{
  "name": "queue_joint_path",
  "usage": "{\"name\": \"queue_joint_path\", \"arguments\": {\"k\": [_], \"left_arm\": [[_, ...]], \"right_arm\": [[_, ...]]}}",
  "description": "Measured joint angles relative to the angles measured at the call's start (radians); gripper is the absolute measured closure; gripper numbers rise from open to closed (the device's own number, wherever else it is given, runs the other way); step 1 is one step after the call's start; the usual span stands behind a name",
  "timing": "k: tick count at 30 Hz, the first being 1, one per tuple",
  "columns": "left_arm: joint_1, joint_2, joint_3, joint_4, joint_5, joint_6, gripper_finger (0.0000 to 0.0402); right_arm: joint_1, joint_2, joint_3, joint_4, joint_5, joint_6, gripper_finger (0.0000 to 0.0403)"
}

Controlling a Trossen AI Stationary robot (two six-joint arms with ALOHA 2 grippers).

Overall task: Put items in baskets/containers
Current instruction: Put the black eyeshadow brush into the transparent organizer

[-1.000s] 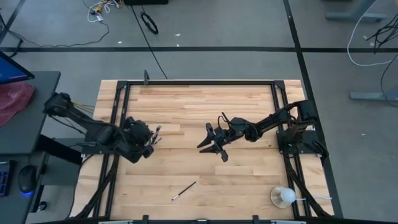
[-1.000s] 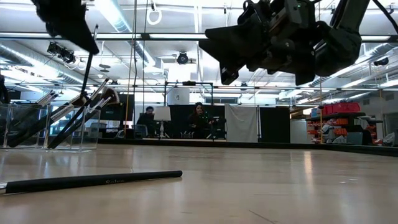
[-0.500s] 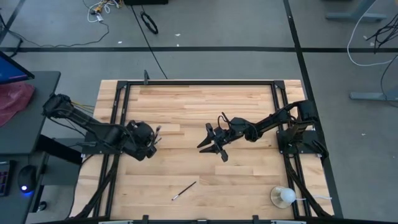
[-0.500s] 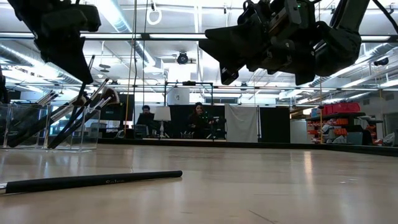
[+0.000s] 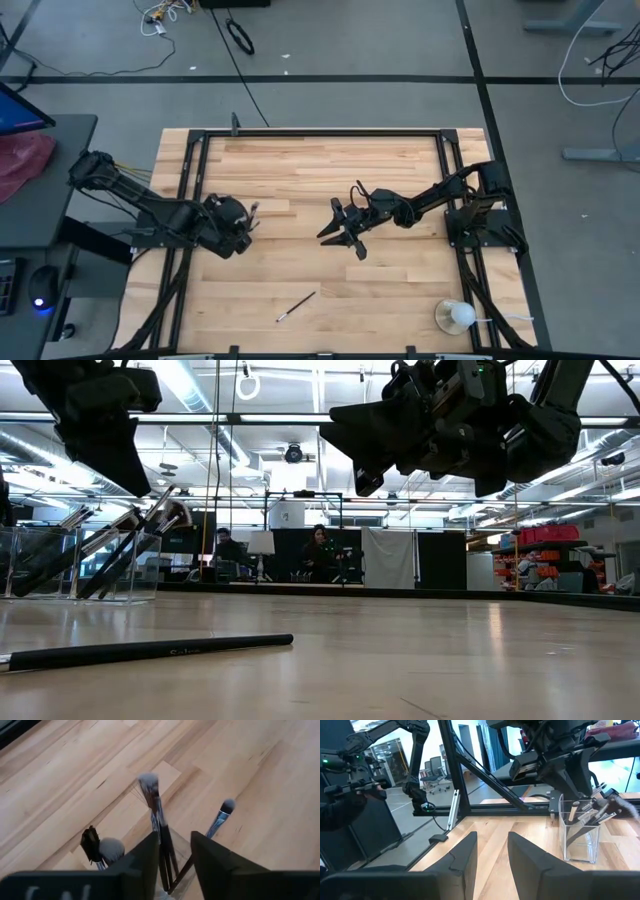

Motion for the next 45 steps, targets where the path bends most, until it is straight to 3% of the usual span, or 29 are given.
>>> {"name": "queue_joint_path", "arguments": {"k": [6, 9, 13, 15, 19, 24, 27, 31, 37, 45], "left_arm": [[0.006, -0.002, 0.018, -0.009, 0.011, 0.000, 0.0233], [0.011, -0.010, 0.067, -0.011, 0.022, 0.000, 0.0229], [-0.014, -0.010, 0.149, 0.019, -0.050, 0.024, 0.0242], [-0.047, -0.009, 0.158, 0.127, -0.123, 0.079, 0.0252], [-0.133, 0.027, 0.118, 0.494, -0.267, 0.361, 0.0274], [-0.215, 0.160, 0.071, 0.822, -0.323, 0.573, 0.0296], [-0.239, 0.262, 0.068, 0.884, -0.384, 0.555, 0.0307], [-0.246, 0.379, 0.067, 0.934, -0.457, 0.427, 0.0319], [-0.249, 0.496, 0.067, 0.984, -0.490, 0.232, 0.0330], [-0.276, 0.547, 0.068, 1.135, -0.562, 0.213, 0.0341]], "right_arm": [[0.000, 0.000, 0.000, 0.000, 0.000, 0.000, 0.0294], [0.000, 0.000, 0.000, -0.001, 0.000, 0.000, 0.0294], [0.000, 0.000, 0.000, -0.022, 0.000, 0.000, 0.0294], [0.002, 0.000, 0.000, -0.050, 0.000, -0.001, 0.0294], [0.027, 0.000, 0.000, -0.142, 0.003, -0.042, 0.0292], [0.118, 0.000, 0.024, -0.318, 0.104, -0.104, 0.0272], [0.167, 0.016, 0.090, -0.469, 0.171, -0.136, 0.0253], [0.213, 0.082, 0.189, -0.597, 0.176, -0.210, 0.0232], [0.270, 0.237, 0.340, -0.665, 0.171, -0.327, 0.0227], [0.300, 0.374, 0.425, -0.664, 0.131, -0.376, 0.0250]]}}
